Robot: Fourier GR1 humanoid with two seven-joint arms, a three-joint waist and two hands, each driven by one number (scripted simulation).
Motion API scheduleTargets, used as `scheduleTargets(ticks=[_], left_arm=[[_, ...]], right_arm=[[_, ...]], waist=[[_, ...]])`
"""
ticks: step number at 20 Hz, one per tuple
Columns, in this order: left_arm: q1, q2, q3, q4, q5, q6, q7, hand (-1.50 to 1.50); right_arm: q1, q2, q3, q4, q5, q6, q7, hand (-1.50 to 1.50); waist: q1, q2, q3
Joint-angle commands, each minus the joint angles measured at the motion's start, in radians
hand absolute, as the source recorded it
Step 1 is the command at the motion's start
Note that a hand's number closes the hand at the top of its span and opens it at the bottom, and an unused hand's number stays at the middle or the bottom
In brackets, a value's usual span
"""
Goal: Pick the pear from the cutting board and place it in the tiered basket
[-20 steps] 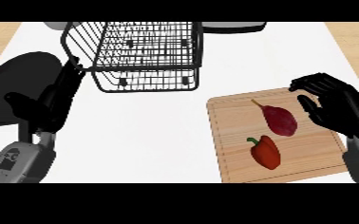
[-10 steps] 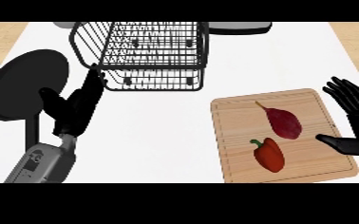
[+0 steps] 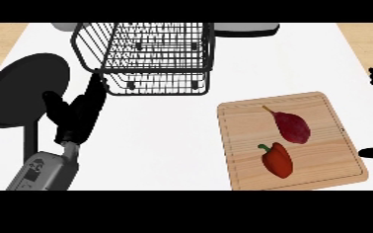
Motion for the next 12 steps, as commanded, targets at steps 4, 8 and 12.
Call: scheduleTargets(ticks=[4, 8, 12], left_arm=[[-0.002, 0.003, -0.003, -0.027, 0.014, -0.053, 0.036, 0.00], [0.036, -0.004, -0.010, -0.085, -0.004, -0.053, 0.047, 0.00], [0.017, -0.057, -0.045, -0.056, -0.058, -0.029, 0.038, 0.00]], right_arm=[[0.019, -0.086, 0.069, -0.337, 0.076, -0.049, 0.415, -1.50], [0.032, -0.021, 0.107, -0.507, 0.061, -0.076, 0.628, -1.50], [-0.012, -0.005, 0.165, -0.581, 0.127, -0.080, 0.805, -1.50]], waist=[[-0.004, 0.001, -0.001], [0.008, 0.003, 0.002], [0.010, 0.006, 0.002]])
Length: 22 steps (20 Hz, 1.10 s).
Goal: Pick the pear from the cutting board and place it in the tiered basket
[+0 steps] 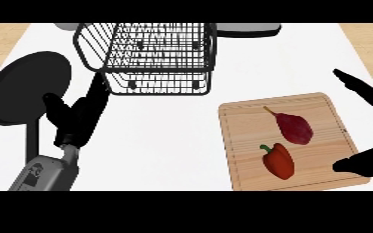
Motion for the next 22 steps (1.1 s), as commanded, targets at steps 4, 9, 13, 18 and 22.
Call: scheduleTargets(ticks=[4, 9, 13, 18, 22], left_arm=[[-0.008, -0.026, 0.002, -0.011, 0.000, -0.057, -0.005, 0.00], [0.006, -0.069, -0.012, -0.026, -0.047, -0.043, -0.001, 0.00], [-0.020, -0.091, 0.014, 0.042, -0.039, -0.087, -0.020, 0.00], [0.032, -0.115, 0.005, -0.014, -0.091, -0.065, -0.025, 0.00], [0.023, -0.101, 0.039, -0.065, -0.092, -0.073, 0.064, 0.00]], right_arm=[[-0.009, 0.071, 0.147, -0.128, 0.191, -0.047, 0.266, -1.50], [-0.049, 0.155, 0.204, -0.103, 0.270, -0.006, 0.349, -1.50], [-0.017, 0.215, 0.233, -0.060, 0.318, 0.006, 0.320, -1.50], [0.064, 0.215, 0.204, 0.001, 0.420, 0.007, 0.230, -1.50], [0.045, 0.265, 0.158, 0.066, 0.459, 0.005, 0.197, -1.50]], waist=[[0.002, 0.003, 0.001], [0.006, 0.003, 0.002], [0.003, 0.005, 0.002], [0.001, 0.003, 0.002], [0.004, 0.003, 0.002]])
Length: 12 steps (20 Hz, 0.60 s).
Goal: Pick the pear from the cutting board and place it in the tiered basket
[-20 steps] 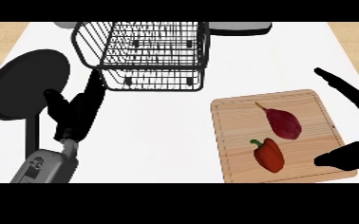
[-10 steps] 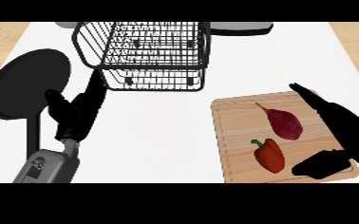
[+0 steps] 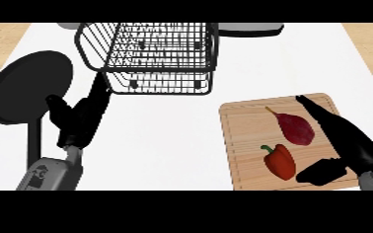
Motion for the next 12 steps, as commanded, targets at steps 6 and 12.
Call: scheduleTargets(ticks=[6, 12], left_arm=[[0.006, -0.074, -0.028, -0.032, -0.036, -0.037, 0.007, 0.00], [-0.059, -0.120, -0.026, 0.026, -0.079, -0.018, 0.029, 0.00]], right_arm=[[0.077, 0.067, -0.053, 0.055, 0.120, -0.043, -0.097, -1.50], [-0.010, 0.128, -0.085, 0.193, 0.133, -0.031, -0.179, -1.50]], waist=[[-0.007, 0.001, 0.000], [-0.006, 0.003, 0.000]])
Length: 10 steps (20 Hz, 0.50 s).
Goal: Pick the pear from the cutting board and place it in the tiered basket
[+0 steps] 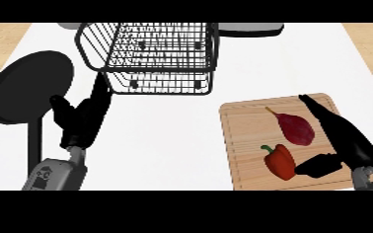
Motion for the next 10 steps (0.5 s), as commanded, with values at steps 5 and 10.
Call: scheduleTargets(ticks=[5, 10], left_arm=[[0.035, -0.045, -0.030, -0.073, -0.015, -0.053, 0.020, 0.00], [0.006, -0.040, 0.008, -0.039, -0.018, -0.092, 0.034, 0.00]], right_arm=[[-0.010, 0.074, -0.026, 0.119, 0.064, -0.009, -0.085, -1.50], [-0.075, 0.122, -0.072, 0.204, 0.064, 0.012, -0.112, -1.50]], waist=[[-0.002, 0.002, -0.001], [-0.002, 0.002, -0.001]])
